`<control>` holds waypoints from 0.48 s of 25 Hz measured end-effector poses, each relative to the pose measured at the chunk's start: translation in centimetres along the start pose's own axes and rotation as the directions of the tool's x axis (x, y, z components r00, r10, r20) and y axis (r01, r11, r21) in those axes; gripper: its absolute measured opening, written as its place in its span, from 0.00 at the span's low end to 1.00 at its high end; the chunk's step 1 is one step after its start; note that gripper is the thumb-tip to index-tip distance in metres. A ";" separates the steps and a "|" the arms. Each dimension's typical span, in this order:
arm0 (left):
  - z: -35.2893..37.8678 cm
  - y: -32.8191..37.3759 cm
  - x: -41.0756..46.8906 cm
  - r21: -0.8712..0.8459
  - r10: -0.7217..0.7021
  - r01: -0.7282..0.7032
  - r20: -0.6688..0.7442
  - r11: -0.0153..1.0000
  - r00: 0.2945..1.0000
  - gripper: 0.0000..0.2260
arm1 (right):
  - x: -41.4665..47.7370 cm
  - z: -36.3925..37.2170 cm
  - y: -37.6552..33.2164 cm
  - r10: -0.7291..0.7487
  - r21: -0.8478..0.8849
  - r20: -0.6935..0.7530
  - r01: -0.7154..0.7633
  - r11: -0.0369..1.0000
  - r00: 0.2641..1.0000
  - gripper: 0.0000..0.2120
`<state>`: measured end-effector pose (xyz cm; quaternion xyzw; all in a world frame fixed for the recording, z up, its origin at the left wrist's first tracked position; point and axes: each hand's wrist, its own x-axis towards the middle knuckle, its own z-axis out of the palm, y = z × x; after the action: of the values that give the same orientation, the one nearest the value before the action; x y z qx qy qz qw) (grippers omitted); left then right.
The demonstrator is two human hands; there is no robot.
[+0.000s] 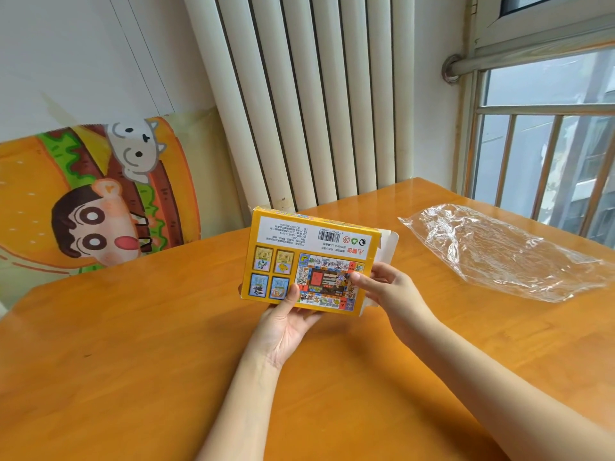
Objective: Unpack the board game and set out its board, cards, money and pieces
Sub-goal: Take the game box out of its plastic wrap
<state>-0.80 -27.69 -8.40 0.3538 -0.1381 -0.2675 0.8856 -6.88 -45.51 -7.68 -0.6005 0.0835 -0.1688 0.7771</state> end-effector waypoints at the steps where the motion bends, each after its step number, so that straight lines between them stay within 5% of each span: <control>1: 0.4 0.3 -0.1 0.007 -0.016 0.017 -0.090 1.000 0.996 0.43 | 0.1 -0.1 0.1 -0.037 -0.050 -0.026 0.035 0.998 0.999 0.12; 4: 0.2 1.4 0.1 -0.060 -0.067 0.050 -0.340 0.997 0.938 0.35 | 0.2 -0.5 -0.5 -0.261 -0.364 -0.038 0.230 0.903 0.965 0.15; 7: -1.0 4.4 -1.1 -0.148 -0.069 0.014 -0.367 0.989 0.928 0.40 | -0.3 -0.4 -1.0 -0.386 -0.419 0.031 0.363 0.832 0.922 0.18; 10: -1.9 6.4 -2.4 -0.018 -0.053 0.051 -0.437 0.999 0.898 0.22 | -0.6 0.2 -0.5 -0.370 -0.378 0.155 0.401 0.834 0.916 0.19; 12: -2.2 6.3 -2.9 0.050 -0.035 0.068 -0.485 0.996 0.874 0.08 | -0.4 0.4 -0.3 -0.243 -0.295 0.204 0.296 0.908 0.948 0.09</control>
<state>0.20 -21.00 -5.67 0.4418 0.0880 -0.1894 0.8724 -7.19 -45.05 -7.33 -0.7366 -0.0378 -0.2094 0.6420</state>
